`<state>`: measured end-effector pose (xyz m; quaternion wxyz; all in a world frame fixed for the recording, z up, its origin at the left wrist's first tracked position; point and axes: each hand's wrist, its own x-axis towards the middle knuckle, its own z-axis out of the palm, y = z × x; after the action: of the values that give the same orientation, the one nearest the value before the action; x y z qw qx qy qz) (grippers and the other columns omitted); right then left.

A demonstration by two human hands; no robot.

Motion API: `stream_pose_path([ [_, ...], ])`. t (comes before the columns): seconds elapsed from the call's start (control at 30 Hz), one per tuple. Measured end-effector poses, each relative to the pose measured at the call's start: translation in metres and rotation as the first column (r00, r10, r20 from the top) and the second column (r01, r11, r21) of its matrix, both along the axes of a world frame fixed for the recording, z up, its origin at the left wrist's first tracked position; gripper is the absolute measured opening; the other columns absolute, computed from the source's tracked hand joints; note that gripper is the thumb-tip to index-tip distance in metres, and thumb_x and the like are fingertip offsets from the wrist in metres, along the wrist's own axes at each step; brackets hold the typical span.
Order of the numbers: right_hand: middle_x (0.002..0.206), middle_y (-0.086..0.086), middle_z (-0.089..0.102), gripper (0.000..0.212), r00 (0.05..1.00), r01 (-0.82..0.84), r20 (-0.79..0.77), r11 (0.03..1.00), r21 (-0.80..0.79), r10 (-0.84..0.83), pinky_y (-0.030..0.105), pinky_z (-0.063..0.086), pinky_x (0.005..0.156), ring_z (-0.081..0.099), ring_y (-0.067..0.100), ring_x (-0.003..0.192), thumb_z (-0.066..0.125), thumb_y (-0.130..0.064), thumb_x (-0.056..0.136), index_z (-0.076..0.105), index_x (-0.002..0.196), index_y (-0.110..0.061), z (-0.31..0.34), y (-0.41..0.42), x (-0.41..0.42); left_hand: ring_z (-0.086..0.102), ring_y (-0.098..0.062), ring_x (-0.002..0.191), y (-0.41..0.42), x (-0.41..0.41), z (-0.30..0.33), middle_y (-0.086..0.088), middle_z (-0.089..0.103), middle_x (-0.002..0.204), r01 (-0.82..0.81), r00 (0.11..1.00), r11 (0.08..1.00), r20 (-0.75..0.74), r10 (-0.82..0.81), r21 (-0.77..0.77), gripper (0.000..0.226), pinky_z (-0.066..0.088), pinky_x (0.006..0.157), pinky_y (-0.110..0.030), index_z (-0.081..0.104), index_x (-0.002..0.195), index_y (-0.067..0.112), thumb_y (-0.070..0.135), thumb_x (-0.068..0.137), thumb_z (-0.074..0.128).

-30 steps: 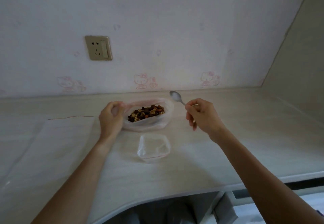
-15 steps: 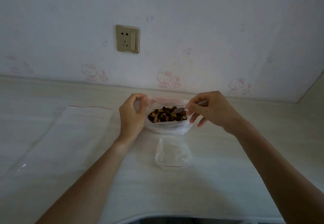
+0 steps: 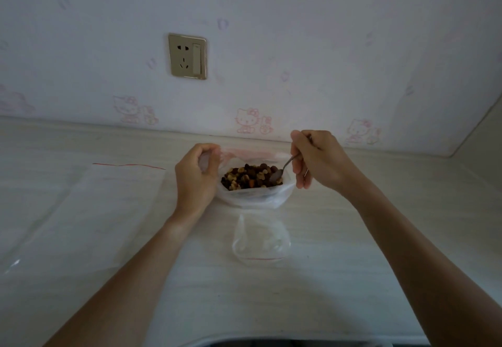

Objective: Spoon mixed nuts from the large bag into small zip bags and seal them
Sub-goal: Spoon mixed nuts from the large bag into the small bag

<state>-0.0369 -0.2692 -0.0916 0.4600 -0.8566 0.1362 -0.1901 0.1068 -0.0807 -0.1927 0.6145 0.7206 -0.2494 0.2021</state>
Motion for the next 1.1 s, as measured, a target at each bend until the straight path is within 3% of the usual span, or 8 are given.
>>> stream_pose_path([
  [0.27, 0.06, 0.014, 0.063, 0.041, 0.996, 0.014, 0.082, 0.976, 0.219, -0.032, 0.033, 0.046, 0.04, 0.061, 0.034, 0.046, 0.038, -0.023, 0.111, 0.057, 0.081, -0.002, -0.027, 0.001, 0.001, 0.065, 0.012, 0.096, 0.0, -0.004, 0.002, 0.011, 0.073, 0.099, 0.032, 0.999, 0.999, -0.007, -0.032, 0.022, 0.007, 0.045, 0.088, -0.007, 0.073, 0.104, 0.015, 0.017, 0.101, 0.067],
  [0.43, 0.067, 0.015, 0.062, 0.036, 0.993, 0.014, 0.096, 0.899, 0.438, -0.062, 0.032, 0.045, 0.041, 0.062, 0.03, 0.049, 0.041, -0.024, 0.111, 0.059, 0.088, -0.002, -0.055, 0.009, 0.002, 0.066, 0.009, 0.097, 0.0, -0.007, 0.004, 0.006, 0.075, 0.1, 0.038, 0.999, 0.999, -0.004, -0.038, 0.038, 0.009, 0.046, 0.089, -0.008, 0.074, 0.105, 0.011, 0.015, 0.1, 0.067],
  [0.7, 0.065, 0.011, 0.063, 0.033, 0.984, 0.071, 0.085, 0.774, 0.63, -0.159, 0.03, 0.048, 0.045, 0.065, 0.03, 0.053, 0.045, -0.028, 0.11, 0.061, 0.094, -0.005, -0.076, 0.006, -0.002, 0.069, -0.006, 0.104, 0.001, -0.01, 0.007, 0.001, 0.075, 0.105, 0.066, 0.998, 0.998, -0.025, -0.065, 0.024, 0.015, 0.049, 0.092, -0.016, 0.073, 0.109, 0.007, 0.014, 0.105, 0.06],
  [0.8, 0.066, 0.01, 0.063, 0.032, 0.981, 0.058, 0.099, 0.741, 0.669, -0.165, 0.031, 0.048, 0.045, 0.066, 0.029, 0.055, 0.045, -0.029, 0.11, 0.061, 0.096, -0.005, -0.079, 0.006, -0.005, 0.068, -0.004, 0.105, 0.002, -0.012, 0.012, 0.005, 0.075, 0.107, 0.062, 0.997, 0.997, -0.043, -0.06, 0.046, 0.014, 0.052, 0.096, -0.021, 0.073, 0.109, 0.011, 0.016, 0.103, 0.062],
  [0.87, 0.066, 0.01, 0.063, 0.032, 0.977, 0.05, 0.12, 0.741, 0.67, -0.174, 0.03, 0.046, 0.044, 0.066, 0.029, 0.055, 0.045, -0.029, 0.11, 0.061, 0.096, -0.006, -0.079, 0.008, -0.008, 0.064, 0.002, 0.108, 0.003, -0.012, 0.018, 0.009, 0.072, 0.114, 0.105, 0.994, 0.986, -0.055, -0.099, 0.128, 0.015, 0.048, 0.098, -0.017, 0.071, 0.115, 0.016, 0.021, 0.102, 0.066],
  [0.97, 0.067, 0.011, 0.062, 0.032, 0.973, 0.036, 0.148, 0.744, 0.667, -0.179, 0.03, 0.045, 0.043, 0.066, 0.03, 0.056, 0.045, -0.029, 0.11, 0.061, 0.095, -0.006, -0.075, 0.012, -0.01, 0.05, -0.001, 0.124, 0.011, -0.016, 0.026, 0.014, 0.061, 0.131, 0.106, 0.994, 0.952, -0.027, -0.102, 0.289, 0.035, 0.036, 0.106, -0.02, 0.064, 0.131, 0.018, 0.029, 0.099, 0.071],
  [1.03, 0.068, 0.012, 0.062, 0.032, 0.97, 0.012, 0.171, 0.739, 0.674, -0.171, 0.032, 0.046, 0.043, 0.066, 0.032, 0.057, 0.046, -0.029, 0.11, 0.062, 0.095, -0.005, -0.071, 0.012, -0.012, 0.048, -0.002, 0.125, 0.018, -0.022, 0.029, 0.015, 0.06, 0.128, 0.055, 0.995, 0.954, 0.059, -0.076, 0.295, 0.034, 0.035, 0.107, -0.021, 0.065, 0.129, 0.02, 0.03, 0.097, 0.073],
  [1.1, 0.069, 0.014, 0.063, 0.032, 0.97, -0.004, 0.183, 0.743, 0.669, -0.159, 0.032, 0.047, 0.043, 0.067, 0.033, 0.057, 0.047, -0.029, 0.109, 0.062, 0.094, -0.005, -0.066, 0.012, -0.013, 0.051, -0.001, 0.119, 0.026, -0.033, 0.032, 0.016, 0.063, 0.121, 0.026, 0.987, 0.962, 0.143, -0.067, 0.271, 0.024, 0.035, 0.104, -0.013, 0.068, 0.118, 0.021, 0.027, 0.096, 0.075],
])
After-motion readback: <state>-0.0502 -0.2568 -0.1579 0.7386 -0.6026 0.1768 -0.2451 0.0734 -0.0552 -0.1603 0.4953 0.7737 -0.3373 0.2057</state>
